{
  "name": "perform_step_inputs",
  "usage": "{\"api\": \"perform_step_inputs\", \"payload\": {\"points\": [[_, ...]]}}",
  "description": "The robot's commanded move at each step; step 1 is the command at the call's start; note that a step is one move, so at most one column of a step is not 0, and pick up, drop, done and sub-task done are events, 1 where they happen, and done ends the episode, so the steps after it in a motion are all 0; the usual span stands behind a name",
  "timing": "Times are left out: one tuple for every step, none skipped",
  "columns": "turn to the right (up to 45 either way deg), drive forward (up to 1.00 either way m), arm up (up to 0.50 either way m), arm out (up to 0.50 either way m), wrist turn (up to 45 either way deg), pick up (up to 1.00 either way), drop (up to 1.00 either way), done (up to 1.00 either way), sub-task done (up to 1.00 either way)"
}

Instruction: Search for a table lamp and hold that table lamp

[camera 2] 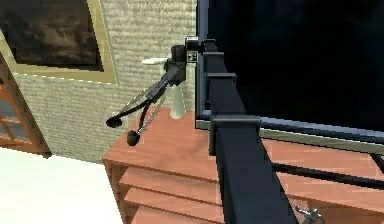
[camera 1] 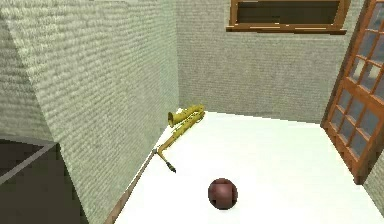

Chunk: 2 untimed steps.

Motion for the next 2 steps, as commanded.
{"api": "perform_step_inputs", "payload": {"points": [[0.0, 0.0, 0.0, 0.0, 45.0, 0.0, 0.0, 0.0, 0.0], [0.0, 0.0, 0.0, 0.0, 45.0, 0.0, 0.0, 0.0, 0.0]]}}
